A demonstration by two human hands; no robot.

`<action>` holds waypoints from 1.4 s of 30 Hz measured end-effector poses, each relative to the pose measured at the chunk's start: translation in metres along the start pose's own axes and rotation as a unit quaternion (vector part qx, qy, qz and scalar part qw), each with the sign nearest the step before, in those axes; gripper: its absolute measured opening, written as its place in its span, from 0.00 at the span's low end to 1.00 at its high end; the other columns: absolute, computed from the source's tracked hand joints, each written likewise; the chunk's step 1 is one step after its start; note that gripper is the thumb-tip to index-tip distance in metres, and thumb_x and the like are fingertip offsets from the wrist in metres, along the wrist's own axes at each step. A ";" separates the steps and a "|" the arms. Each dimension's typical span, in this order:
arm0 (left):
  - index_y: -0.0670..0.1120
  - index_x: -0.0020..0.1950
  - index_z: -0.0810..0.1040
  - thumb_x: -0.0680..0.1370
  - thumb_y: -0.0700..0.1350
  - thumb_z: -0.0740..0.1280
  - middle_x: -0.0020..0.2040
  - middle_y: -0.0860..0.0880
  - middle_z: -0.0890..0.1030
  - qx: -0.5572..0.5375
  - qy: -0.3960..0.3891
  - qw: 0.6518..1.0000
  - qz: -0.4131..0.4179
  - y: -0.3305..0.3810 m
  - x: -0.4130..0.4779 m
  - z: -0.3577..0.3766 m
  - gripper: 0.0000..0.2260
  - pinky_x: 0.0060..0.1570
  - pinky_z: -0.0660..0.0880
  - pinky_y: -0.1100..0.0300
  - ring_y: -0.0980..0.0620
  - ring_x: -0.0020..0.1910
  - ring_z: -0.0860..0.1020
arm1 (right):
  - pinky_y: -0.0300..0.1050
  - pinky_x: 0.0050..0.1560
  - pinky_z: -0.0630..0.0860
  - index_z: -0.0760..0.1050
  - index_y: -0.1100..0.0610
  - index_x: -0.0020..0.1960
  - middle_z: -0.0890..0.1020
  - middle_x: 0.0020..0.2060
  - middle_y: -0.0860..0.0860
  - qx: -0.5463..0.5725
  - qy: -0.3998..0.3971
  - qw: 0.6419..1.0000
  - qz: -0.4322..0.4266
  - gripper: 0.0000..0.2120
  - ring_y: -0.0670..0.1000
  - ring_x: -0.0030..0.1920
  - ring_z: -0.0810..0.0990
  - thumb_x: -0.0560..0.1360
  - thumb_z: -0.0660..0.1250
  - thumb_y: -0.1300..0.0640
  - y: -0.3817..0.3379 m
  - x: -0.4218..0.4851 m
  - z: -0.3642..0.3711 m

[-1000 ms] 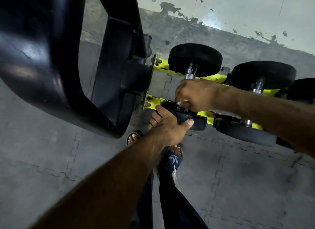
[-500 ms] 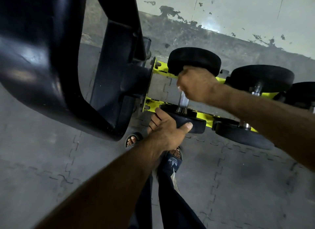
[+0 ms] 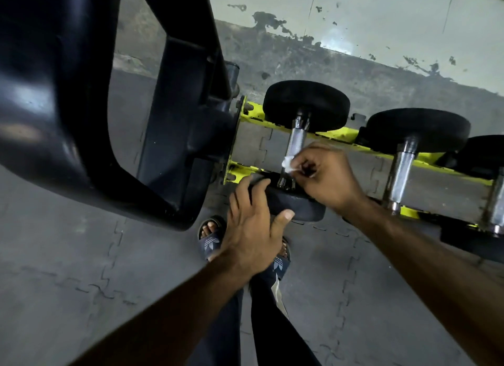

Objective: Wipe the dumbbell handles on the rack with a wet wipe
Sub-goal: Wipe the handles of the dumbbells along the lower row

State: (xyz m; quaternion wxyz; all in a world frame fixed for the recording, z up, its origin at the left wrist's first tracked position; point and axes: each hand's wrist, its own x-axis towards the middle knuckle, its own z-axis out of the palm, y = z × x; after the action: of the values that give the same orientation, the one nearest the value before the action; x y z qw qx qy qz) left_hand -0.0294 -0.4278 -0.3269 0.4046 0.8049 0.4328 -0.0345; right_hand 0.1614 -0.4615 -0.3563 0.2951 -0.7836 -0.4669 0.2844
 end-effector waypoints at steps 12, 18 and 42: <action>0.45 0.58 0.81 0.76 0.51 0.71 0.55 0.49 0.76 0.068 -0.005 0.952 0.298 -0.024 0.033 -0.034 0.15 0.50 0.77 0.48 0.47 0.56 0.75 | 0.57 0.52 0.82 0.81 0.60 0.38 0.85 0.39 0.56 0.246 -0.030 0.919 0.307 0.09 0.58 0.45 0.84 0.68 0.75 0.72 0.018 -0.007 0.003; 0.47 0.61 0.79 0.78 0.53 0.68 0.56 0.49 0.77 0.101 -0.045 0.933 0.342 -0.030 0.042 -0.042 0.15 0.49 0.79 0.50 0.48 0.59 0.76 | 0.44 0.43 0.81 0.79 0.58 0.40 0.85 0.37 0.51 0.417 0.122 0.842 0.321 0.10 0.48 0.39 0.84 0.71 0.72 0.72 0.021 0.029 0.007; 0.48 0.57 0.76 0.75 0.51 0.73 0.51 0.52 0.76 0.148 -0.244 0.843 0.456 -0.014 0.105 -0.070 0.14 0.43 0.72 0.59 0.54 0.49 0.73 | 0.44 0.41 0.81 0.82 0.59 0.42 0.86 0.40 0.51 0.408 0.159 0.836 0.330 0.05 0.49 0.43 0.85 0.69 0.76 0.66 0.008 0.001 0.017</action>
State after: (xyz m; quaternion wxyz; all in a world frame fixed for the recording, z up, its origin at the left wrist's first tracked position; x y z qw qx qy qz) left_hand 0.0054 -0.3054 -0.3314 0.3437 0.9272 -0.1057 -0.1052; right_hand 0.1537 -0.4604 -0.3737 0.5466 -0.7342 0.0314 0.4015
